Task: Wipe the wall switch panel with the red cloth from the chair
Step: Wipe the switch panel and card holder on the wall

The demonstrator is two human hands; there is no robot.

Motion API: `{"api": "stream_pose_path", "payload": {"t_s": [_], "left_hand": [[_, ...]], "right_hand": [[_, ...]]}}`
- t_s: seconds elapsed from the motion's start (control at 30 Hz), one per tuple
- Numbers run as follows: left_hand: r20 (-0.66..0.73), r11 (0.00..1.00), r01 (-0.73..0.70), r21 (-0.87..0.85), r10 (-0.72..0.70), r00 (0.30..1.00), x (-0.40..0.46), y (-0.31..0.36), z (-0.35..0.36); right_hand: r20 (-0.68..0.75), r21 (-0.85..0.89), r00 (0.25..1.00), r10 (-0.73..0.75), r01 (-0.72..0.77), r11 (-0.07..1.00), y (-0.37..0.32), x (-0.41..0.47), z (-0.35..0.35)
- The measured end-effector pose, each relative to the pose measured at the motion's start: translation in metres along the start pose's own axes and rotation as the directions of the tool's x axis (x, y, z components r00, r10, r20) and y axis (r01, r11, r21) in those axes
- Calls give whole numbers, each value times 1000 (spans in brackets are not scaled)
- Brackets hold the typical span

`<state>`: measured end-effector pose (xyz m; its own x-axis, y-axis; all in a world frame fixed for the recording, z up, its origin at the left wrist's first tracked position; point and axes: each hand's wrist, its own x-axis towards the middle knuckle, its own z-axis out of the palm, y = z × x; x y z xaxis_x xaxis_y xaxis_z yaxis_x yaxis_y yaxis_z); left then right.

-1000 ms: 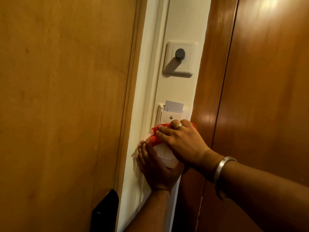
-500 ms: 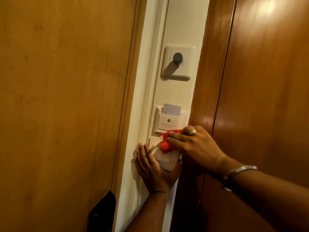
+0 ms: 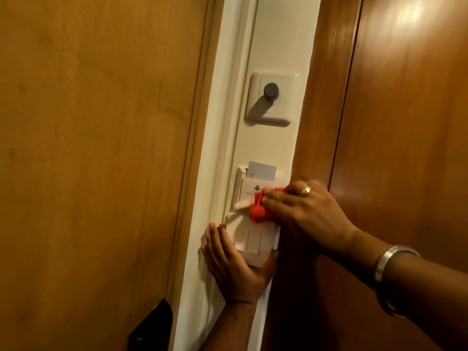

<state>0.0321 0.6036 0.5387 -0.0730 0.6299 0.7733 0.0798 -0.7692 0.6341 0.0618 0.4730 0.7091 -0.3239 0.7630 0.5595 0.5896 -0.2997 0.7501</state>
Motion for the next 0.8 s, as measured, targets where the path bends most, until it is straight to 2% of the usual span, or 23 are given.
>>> {"api": "stream_pose_path", "payload": {"t_s": [0.07,0.1,0.2,0.33,0.47,0.6,0.73,0.8], "left_hand": [[17,1000,8,5,-8,1000,0,-1,0],[28,1000,20,18,-20,999,0,0,0],[39,998,9,63,-12,999,0,0,2],[10,999,-26,34,26,1000,-1,-3,3],[-56,995,-79,64,83,995,-3,-3,6],[-64,995,-67,69,71,995,-4,-2,6],[-80,994,-104,44,107,991,-3,-3,4],[-51,996,-85,38,87,995,-1,-3,4]], "right_hand": [[1,13,990,138,-138,990,-5,13,-7],[32,-6,993,115,-115,993,-9,16,-8],[124,-58,989,-80,88,994,-16,25,-14],[126,-56,991,48,-41,998,-16,64,-23],[215,-58,973,-79,94,994,-40,76,-15],[163,-63,986,23,-13,998,-31,83,-17],[258,-25,958,-122,133,991,-47,61,-9],[219,-10,975,-47,51,999,-34,58,-13]]}}
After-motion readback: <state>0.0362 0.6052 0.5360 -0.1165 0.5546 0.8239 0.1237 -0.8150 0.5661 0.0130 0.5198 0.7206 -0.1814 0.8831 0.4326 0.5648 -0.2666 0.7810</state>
